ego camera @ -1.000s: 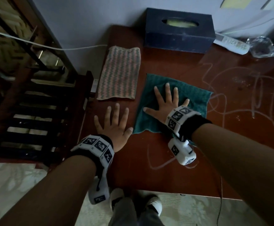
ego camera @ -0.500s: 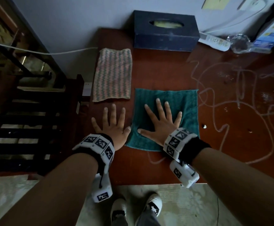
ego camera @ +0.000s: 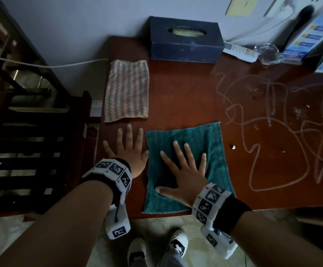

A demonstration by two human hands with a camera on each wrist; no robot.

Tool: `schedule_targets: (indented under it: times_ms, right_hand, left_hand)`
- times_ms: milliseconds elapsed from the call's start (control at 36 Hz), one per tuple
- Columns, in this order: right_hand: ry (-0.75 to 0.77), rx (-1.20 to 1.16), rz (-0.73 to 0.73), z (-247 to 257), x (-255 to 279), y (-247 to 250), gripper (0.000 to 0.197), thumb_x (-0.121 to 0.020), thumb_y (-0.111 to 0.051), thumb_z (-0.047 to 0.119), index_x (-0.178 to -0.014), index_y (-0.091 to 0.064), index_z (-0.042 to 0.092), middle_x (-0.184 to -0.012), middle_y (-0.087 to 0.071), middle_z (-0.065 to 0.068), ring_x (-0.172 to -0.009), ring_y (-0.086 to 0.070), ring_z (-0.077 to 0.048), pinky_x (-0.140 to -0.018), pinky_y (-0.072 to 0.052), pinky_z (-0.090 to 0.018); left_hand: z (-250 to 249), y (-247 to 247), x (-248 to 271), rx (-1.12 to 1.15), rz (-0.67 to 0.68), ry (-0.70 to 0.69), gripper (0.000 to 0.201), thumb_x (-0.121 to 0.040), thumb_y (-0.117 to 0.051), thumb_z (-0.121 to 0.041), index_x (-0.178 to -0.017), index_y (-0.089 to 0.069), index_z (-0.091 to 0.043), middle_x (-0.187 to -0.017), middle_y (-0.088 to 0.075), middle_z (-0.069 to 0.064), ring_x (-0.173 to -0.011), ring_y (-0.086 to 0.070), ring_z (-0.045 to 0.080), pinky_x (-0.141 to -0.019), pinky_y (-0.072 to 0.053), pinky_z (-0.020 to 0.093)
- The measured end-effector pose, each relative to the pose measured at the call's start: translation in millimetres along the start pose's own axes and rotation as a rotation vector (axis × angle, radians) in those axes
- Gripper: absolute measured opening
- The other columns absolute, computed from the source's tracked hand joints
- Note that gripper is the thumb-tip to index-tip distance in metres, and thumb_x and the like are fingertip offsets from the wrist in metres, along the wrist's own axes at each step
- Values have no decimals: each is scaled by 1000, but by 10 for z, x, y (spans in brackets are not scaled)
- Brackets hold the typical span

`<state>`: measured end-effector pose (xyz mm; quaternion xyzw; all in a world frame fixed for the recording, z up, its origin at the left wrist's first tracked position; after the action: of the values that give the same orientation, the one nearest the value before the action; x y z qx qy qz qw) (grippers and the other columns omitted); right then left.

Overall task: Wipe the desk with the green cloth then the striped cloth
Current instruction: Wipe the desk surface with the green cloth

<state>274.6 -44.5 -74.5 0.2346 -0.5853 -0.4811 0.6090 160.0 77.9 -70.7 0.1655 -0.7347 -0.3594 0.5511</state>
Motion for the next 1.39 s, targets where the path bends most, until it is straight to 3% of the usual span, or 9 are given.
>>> schedule_targets:
  times_ms: [417,667,861,1305,1389]
  right_hand:
    - [153,54,85,-247,271,11,89,-74,-42,79,-126,27,64,-139,47,22,-128,46,-11,-103,25,-61]
    - [185,91,84,-358,-85,200,90,-76,-42,79,-128,29,60,-141,46,18,-130,44,-14,-103,23,-63]
    - [221,123,97,-449,-507,412,90,-76,-43,79,-137,20,56,-145,40,17,-134,40,-16,-103,23,-63]
    - [86,42,23,-646,-1250,756,82,-77,-36,80,-138,15,58,-149,34,19,-138,32,-16,-106,19,-61]
    - [31,13,3,-688,-1300,798,73,-84,-32,74,-139,13,58,-150,32,18,-139,30,-16,-107,17,-60]
  left_hand:
    - [5,-4,-18,-41,23,10,63,-100,-15,-45,-140,33,-34,-144,46,-1,-137,35,26,-109,10,62]
    - [-8,9,-6,-49,38,19,63,-97,-9,-55,-139,33,-35,-144,46,-2,-137,36,25,-110,9,61]
    - [-5,5,-21,-48,37,47,64,-97,-10,-56,-140,32,-36,-144,45,-3,-137,36,23,-110,9,60]
    - [-9,9,-33,-37,-11,65,63,-97,-13,-54,-143,27,-36,-135,50,-6,-138,33,23,-110,11,60]
    - [-62,120,19,-89,-77,68,64,-97,-16,-53,-147,17,-32,-154,29,-2,-143,19,25,-112,4,58]
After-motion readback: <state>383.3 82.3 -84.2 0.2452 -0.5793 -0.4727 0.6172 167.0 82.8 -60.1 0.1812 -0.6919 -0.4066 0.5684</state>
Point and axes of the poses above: each hand's wrist, its own x-axis away from the middle knuckle, its own y-axis out of the back of the hand, z = x × y, the point moved 4 cm from there along -x, towards the middle knuckle
